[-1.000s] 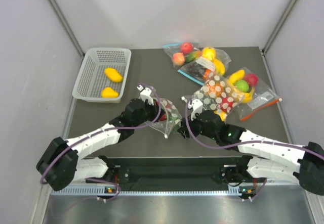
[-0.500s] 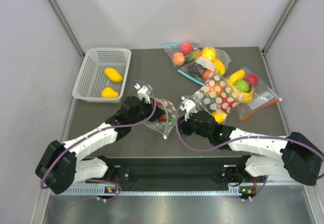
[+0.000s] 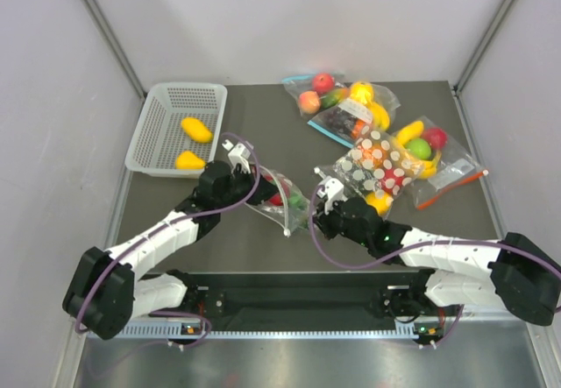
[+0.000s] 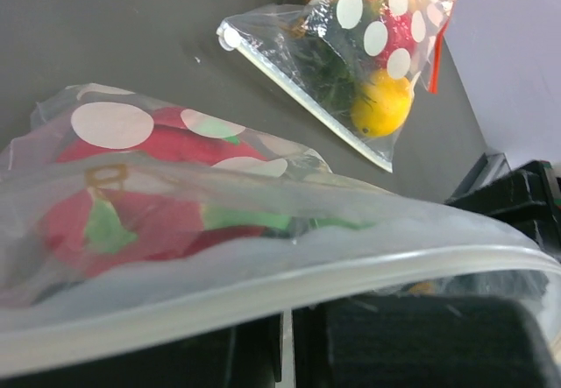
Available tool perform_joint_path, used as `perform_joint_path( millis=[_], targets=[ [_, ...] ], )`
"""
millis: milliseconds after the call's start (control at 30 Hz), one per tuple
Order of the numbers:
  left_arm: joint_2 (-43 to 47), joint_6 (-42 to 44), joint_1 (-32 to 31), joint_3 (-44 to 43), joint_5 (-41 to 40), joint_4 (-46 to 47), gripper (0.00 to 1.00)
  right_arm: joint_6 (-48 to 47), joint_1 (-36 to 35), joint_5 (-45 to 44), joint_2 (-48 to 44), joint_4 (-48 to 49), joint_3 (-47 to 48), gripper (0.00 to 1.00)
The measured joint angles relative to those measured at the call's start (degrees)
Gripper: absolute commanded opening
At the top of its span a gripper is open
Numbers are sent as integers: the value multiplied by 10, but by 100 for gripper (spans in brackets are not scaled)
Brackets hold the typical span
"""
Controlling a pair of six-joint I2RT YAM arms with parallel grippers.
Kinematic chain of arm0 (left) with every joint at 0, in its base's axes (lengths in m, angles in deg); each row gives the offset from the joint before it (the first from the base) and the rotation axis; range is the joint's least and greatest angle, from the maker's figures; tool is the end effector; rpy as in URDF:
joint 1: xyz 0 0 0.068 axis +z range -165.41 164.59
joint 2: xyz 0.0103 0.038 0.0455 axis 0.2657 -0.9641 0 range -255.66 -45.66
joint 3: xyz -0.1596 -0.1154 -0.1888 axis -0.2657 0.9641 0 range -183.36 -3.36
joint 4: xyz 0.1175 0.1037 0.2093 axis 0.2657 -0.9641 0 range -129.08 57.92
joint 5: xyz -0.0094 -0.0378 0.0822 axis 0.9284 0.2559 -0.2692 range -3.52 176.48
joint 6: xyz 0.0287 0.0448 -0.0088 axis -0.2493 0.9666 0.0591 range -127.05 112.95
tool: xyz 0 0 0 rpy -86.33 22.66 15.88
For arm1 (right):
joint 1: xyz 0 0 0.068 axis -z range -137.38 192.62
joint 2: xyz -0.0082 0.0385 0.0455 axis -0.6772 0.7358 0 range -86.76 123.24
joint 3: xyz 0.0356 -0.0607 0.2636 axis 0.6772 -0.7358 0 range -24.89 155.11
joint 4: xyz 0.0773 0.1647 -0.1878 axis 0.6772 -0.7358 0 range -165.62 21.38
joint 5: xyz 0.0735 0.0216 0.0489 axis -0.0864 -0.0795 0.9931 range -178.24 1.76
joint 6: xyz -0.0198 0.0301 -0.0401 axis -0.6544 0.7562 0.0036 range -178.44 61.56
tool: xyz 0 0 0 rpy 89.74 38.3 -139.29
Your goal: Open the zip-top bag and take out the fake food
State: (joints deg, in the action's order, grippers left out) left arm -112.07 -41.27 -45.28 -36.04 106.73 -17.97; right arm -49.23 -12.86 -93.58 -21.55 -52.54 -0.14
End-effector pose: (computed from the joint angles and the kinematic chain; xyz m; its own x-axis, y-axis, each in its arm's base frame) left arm 0.2129 -0.1367 0.2333 -0.6624 -0.2279 -0.7136 0.4565 0.6326 -0.6257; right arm 0.1354 0.1913 0.1947 -0.3545 -0.2344 -0.9052 -0.7249 0.6804 0.1078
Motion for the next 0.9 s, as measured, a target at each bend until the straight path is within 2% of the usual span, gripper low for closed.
perform_joint_path(
  millis=[200, 500, 900],
  targets=[
    [3, 14, 21, -13, 55, -24, 0, 27, 14, -30, -1, -9, 0, 0],
    [21, 71, 29, -28, 126, -80, 0, 81, 87, -34, -9, -28, 10, 0],
    [33, 69, 60, -30, 170, -86, 0, 123, 112, -14, 4, -34, 20, 0]
  ],
)
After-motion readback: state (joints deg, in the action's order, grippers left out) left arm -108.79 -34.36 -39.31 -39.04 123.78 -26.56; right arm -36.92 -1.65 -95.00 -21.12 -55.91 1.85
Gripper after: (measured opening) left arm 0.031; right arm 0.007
